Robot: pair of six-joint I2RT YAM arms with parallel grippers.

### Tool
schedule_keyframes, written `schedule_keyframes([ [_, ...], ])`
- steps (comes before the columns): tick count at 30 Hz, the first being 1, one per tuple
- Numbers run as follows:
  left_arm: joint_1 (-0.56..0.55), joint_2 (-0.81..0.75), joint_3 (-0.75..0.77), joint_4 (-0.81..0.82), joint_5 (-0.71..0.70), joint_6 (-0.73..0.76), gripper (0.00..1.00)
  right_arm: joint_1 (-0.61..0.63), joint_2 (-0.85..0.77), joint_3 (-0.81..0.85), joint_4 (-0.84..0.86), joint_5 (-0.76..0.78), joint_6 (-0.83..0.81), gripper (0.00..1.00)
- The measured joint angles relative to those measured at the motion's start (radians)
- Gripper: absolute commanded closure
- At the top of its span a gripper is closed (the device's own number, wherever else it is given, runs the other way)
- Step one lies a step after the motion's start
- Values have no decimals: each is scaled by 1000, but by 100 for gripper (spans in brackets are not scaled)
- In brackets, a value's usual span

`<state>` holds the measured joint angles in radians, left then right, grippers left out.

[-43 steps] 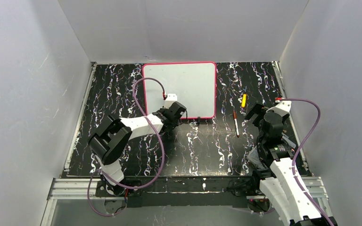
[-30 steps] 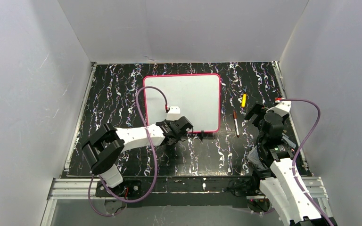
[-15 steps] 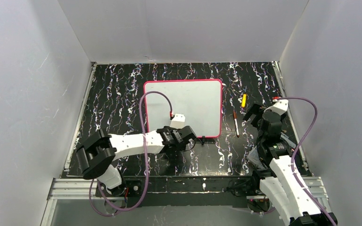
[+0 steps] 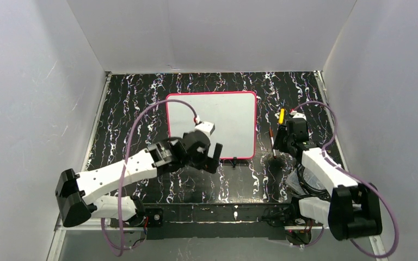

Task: Write a sentence on the whiteboard
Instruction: Pick up the whiteboard marker from the center of the board.

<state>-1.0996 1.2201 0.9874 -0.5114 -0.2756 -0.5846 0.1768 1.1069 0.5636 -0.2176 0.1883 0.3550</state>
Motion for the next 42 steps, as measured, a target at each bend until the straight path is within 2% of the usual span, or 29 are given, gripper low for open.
schedule_keyframes([
  [2,77,-5,73,-23,84,66,2,0,66,31,-14,-27,-10,55],
  [6,279,-12,192,-31,241,165,2,0,162,71,-24,-68,-19,56],
  [8,369,-32,199,-7,277,206,2,0,198,84,-28,-83,-21,56],
  [10,409,-61,182,24,291,236,2,0,219,91,-34,-89,-23,56],
  [18,406,-166,61,168,346,311,2,2,273,130,-71,-87,-39,57],
  [28,422,-186,13,192,363,355,2,30,340,163,-74,-48,-45,64],
  [30,439,-186,13,196,374,353,2,35,364,182,-68,-38,-45,72],
  [34,475,-190,7,209,385,346,2,43,379,193,-61,-30,-49,99],
  [39,484,-199,5,220,385,336,2,46,331,182,-71,-26,-36,99],
  [42,484,-215,5,225,393,310,2,46,187,171,-92,-34,-37,99],
])
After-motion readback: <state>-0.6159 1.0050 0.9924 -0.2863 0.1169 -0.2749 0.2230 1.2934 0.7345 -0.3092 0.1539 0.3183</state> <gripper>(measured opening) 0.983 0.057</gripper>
